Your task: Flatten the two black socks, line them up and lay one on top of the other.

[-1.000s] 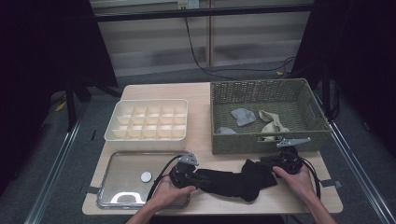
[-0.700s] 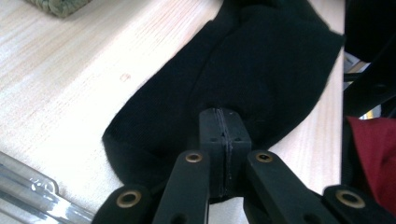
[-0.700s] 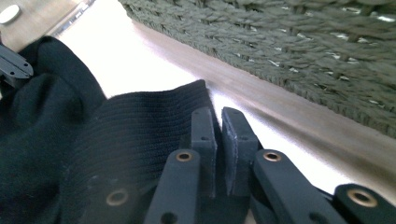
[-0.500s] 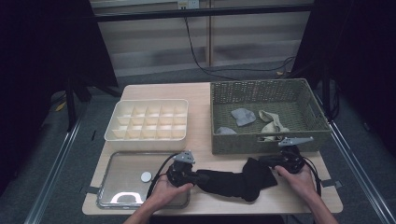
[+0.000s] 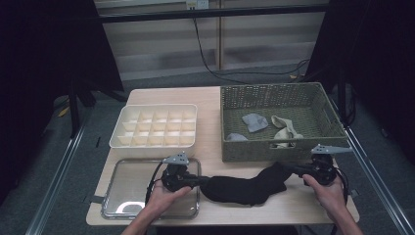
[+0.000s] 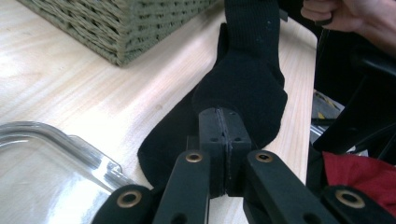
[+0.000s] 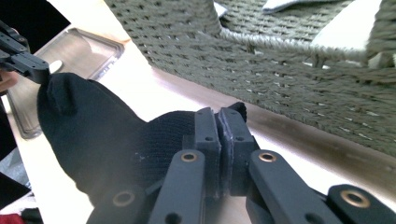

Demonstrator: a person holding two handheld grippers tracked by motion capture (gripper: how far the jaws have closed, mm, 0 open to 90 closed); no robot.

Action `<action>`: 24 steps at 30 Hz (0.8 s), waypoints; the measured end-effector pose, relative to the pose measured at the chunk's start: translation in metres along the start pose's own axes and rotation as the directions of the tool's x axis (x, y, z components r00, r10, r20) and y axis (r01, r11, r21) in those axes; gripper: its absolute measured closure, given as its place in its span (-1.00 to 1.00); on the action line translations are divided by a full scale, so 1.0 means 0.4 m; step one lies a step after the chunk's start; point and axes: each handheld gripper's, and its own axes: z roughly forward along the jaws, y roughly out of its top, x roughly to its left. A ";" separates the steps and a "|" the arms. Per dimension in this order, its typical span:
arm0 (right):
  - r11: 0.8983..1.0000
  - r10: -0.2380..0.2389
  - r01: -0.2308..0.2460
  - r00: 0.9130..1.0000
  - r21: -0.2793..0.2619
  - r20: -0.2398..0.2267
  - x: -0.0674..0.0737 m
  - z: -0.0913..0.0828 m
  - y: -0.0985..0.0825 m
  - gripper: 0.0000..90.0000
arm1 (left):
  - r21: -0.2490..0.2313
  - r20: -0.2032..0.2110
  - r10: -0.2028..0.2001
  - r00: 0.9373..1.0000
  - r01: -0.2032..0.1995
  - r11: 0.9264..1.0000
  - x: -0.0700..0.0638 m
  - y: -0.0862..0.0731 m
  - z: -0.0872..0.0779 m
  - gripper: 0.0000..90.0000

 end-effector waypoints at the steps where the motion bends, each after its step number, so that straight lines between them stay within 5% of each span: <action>1: 1.000 -0.001 0.001 1.000 -0.008 -0.004 0.002 -0.005 -0.001 0.93 | -0.004 -0.002 -0.001 1.000 0.001 1.000 -0.001 0.001 -0.004 0.99; 12: 1.000 0.000 0.000 0.999 0.010 -0.037 0.040 0.004 -0.025 0.93 | 0.018 -0.071 -0.005 0.997 0.007 1.000 0.019 -0.021 -0.040 0.99; 24: 0.996 0.007 -0.006 1.000 0.089 -0.006 0.029 0.031 -0.065 0.74 | 0.081 -0.089 -0.014 0.996 0.021 0.996 0.036 -0.028 -0.004 0.98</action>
